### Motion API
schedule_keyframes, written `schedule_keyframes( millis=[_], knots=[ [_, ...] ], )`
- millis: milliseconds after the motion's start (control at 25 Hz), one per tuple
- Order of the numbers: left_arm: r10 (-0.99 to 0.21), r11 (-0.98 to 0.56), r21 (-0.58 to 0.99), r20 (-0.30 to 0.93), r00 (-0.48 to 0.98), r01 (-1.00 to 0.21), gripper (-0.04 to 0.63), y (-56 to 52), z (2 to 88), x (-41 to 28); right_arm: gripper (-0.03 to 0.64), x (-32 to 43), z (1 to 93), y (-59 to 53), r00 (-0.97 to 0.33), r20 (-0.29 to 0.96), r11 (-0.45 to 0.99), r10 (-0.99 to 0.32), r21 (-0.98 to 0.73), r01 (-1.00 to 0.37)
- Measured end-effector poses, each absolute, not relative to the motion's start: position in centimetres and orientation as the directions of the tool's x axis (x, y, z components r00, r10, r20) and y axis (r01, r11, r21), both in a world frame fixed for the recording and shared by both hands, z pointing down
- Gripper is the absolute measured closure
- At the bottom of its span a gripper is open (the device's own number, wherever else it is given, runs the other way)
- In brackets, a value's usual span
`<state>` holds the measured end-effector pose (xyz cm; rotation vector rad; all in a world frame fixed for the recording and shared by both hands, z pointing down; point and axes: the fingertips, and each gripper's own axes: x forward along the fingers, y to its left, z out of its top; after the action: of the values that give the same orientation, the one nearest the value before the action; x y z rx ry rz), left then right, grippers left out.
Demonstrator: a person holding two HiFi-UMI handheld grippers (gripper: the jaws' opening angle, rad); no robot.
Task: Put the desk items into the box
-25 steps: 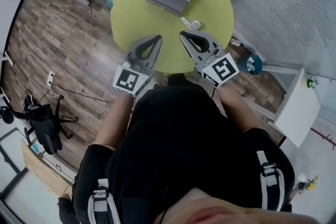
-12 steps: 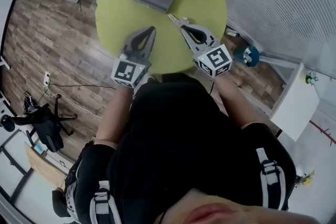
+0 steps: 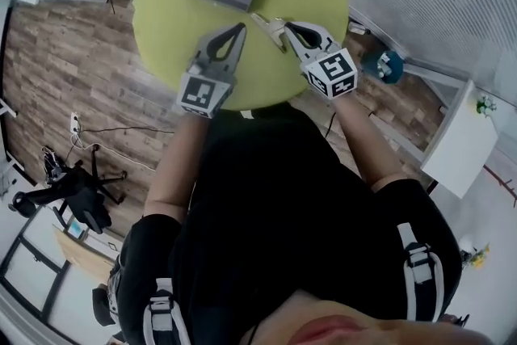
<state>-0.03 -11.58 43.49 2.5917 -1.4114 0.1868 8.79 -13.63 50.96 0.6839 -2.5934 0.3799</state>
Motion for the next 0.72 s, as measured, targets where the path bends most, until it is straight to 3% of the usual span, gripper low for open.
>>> schedule_keyframes(
  millis=[280,720],
  knots=[
    [-0.705,-0.668,0.136,0.197,0.681,-0.731,0.583,-14.3,46.8,1.3,0.598,8.7,56.2,-15.6,-0.67,0.599,0.767,-0.438,-0.138,-0.626],
    [-0.555,-0.788,0.153,0.245,0.795,-0.596,0.583,-15.5,53.6,3.5,0.592,9.9,65.1,-15.5,-0.546,0.767,0.701,-0.336,-0.183,-0.689]
  ],
)
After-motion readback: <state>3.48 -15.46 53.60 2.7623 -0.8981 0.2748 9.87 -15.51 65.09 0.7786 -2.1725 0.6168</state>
